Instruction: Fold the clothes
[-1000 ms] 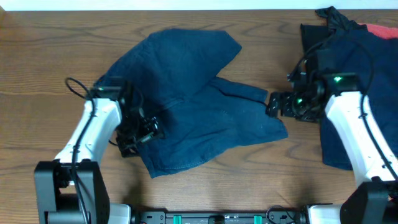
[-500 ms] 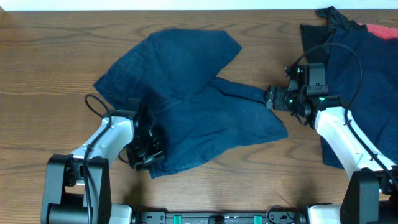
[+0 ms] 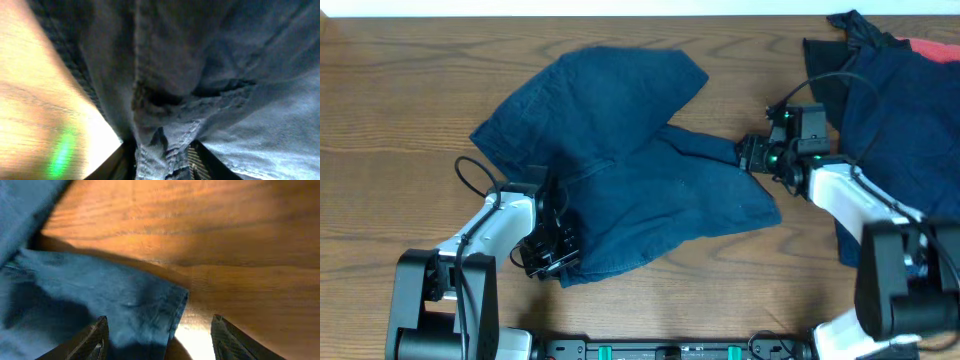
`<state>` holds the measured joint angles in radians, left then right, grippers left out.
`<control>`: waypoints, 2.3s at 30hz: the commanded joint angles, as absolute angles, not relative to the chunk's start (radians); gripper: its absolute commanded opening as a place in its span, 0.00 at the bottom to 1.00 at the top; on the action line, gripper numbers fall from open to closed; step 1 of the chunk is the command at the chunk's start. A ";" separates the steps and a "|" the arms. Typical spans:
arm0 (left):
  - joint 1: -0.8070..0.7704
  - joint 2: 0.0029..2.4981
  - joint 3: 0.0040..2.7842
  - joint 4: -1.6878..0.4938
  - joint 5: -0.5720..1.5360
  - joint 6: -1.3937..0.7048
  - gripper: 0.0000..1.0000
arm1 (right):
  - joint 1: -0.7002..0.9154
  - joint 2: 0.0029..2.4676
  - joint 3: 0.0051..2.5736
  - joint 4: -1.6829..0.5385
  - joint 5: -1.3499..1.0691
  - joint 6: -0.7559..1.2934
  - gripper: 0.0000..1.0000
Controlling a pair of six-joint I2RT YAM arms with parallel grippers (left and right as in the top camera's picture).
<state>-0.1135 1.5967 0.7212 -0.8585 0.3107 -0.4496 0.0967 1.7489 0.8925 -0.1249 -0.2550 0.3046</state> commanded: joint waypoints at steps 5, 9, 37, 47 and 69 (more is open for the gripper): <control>-0.113 1.601 0.698 -0.854 0.234 -0.459 0.21 | 0.112 1.859 0.883 -0.039 -0.289 0.372 0.40; -0.113 1.601 0.698 -0.850 0.233 -0.469 0.06 | 0.102 1.863 0.884 0.023 -0.255 0.381 0.01; -0.040 1.567 0.950 -0.960 0.144 -0.334 0.68 | -0.150 1.534 1.120 -0.578 -0.258 0.143 0.61; -0.039 1.442 0.929 -1.138 0.273 -0.844 0.55 | -0.149 1.354 1.118 -0.816 -0.232 0.100 0.67; -0.045 1.388 0.606 -0.704 0.264 -1.127 0.58 | -0.149 1.370 1.115 -1.056 -0.232 0.303 0.66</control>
